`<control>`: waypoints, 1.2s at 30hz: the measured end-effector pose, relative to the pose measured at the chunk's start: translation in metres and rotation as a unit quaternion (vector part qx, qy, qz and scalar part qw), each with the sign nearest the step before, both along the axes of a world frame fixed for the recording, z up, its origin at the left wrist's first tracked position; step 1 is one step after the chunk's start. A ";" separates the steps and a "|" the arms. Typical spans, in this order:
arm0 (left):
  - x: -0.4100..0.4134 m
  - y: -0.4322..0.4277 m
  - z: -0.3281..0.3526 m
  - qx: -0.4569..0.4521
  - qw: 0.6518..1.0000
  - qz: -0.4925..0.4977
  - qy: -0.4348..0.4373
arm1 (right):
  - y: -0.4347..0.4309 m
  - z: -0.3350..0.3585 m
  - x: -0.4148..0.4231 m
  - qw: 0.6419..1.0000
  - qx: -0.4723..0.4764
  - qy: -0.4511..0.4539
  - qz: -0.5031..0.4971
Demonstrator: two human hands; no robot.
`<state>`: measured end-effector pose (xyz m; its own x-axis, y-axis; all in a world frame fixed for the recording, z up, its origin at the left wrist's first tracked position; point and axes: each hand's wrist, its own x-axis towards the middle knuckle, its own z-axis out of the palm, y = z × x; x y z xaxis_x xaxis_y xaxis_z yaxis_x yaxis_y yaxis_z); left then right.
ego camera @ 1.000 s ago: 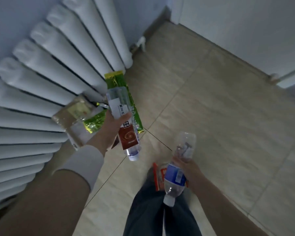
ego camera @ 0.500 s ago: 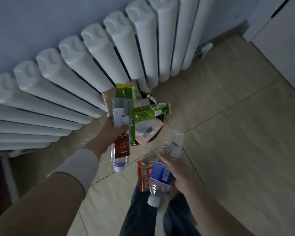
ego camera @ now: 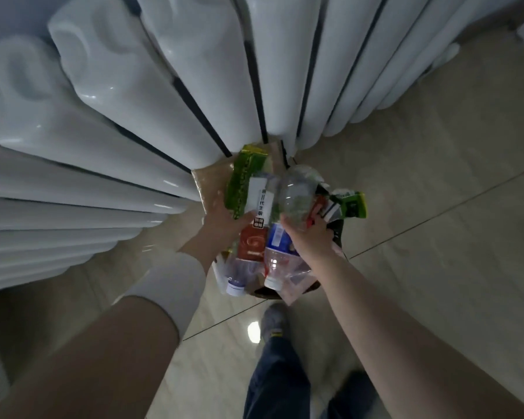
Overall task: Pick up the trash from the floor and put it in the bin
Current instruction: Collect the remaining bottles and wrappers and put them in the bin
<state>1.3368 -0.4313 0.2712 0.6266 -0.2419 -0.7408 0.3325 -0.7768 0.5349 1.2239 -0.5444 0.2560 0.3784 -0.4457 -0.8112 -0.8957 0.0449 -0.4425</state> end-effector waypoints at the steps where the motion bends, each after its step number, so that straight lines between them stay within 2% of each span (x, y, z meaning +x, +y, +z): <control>1: 0.000 0.001 -0.001 -0.001 1.000 -0.005 -0.013 | 0.002 -0.003 -0.002 1.000 -0.018 0.006 0.024; 6: -0.013 0.009 -0.006 0.032 0.994 -0.082 -0.070 | 0.021 -0.001 -0.014 0.991 -0.083 0.006 0.104; 10: -0.022 0.006 -0.024 0.059 0.988 -0.122 -0.079 | 0.021 -0.011 -0.010 0.969 -0.100 0.110 0.196; 12: -0.023 0.002 -0.028 0.065 0.983 -0.144 -0.093 | 0.013 -0.013 -0.010 0.960 -0.097 0.134 0.227; 15: -0.024 -0.001 -0.024 0.077 0.977 -0.152 -0.131 | 0.004 -0.006 -0.014 0.962 -0.107 0.116 0.221; 20: -0.036 0.006 -0.007 0.085 0.960 -0.195 -0.185 | 0.007 0.013 -0.028 0.940 -0.221 0.041 0.258; 25: -0.047 0.014 -0.023 0.020 0.973 -0.178 -0.143 | 0.016 -0.006 -0.038 0.913 -0.264 -0.016 0.309; 30: -0.049 0.007 -0.047 0.016 0.976 -0.148 -0.156 | 0.015 -0.034 -0.031 0.900 -0.268 0.041 0.342; 33: -0.045 0.003 -0.054 0.020 0.973 -0.168 -0.155 | 0.013 -0.042 -0.024 0.895 -0.257 0.072 0.357; 36: -0.039 0.004 -0.048 0.038 0.962 -0.237 -0.132 | 0.008 -0.034 -0.019 0.900 -0.225 0.094 0.361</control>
<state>1.2982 -0.4274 0.2236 0.6273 -0.4990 -0.5979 -0.2090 -0.8474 0.4881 1.2044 -0.5361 0.2216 0.5763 -0.4380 -0.6899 -0.6802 -0.7251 -0.1079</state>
